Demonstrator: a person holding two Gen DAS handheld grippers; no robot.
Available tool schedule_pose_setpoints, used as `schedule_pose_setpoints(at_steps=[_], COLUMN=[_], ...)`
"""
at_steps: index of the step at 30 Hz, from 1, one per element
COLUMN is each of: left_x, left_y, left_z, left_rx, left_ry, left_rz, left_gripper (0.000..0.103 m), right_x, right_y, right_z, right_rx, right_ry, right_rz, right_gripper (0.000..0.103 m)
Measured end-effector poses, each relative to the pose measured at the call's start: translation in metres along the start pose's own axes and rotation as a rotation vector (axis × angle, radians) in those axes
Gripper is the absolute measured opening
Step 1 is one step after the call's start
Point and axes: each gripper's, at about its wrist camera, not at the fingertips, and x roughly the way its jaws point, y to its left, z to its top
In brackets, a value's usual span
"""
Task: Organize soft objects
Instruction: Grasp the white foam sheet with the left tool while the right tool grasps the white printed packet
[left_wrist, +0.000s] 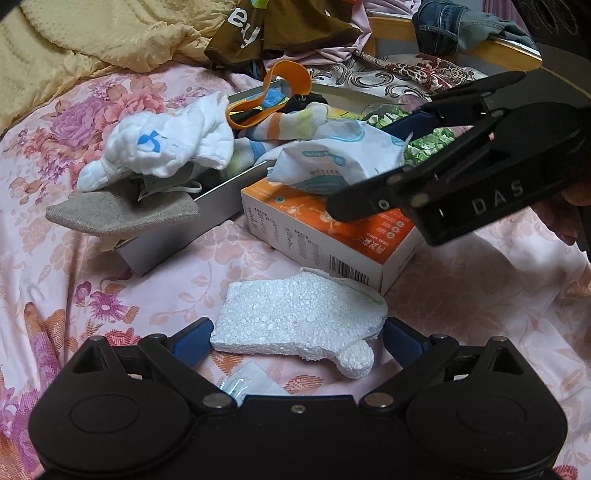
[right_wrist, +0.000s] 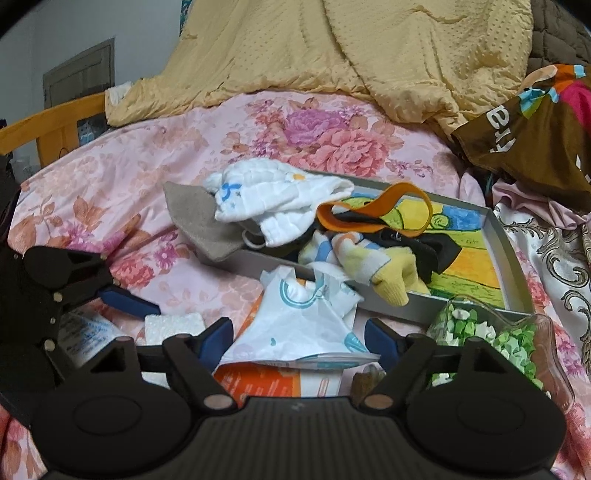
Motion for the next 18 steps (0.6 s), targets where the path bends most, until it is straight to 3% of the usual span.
schedule_pose_setpoints(at_steps=[18], left_x=[-0.015], left_y=[-0.011], left_z=[0.002], left_rx=[-0.022], left_ry=[-0.008], left_rz=[0.01], left_gripper=[0.097], right_x=[-0.009], right_y=[-0.005], right_z=[-0.001], right_rx=[0.007], right_ry=[0.038], right_rz=[-0.006], right_gripper=[0.081])
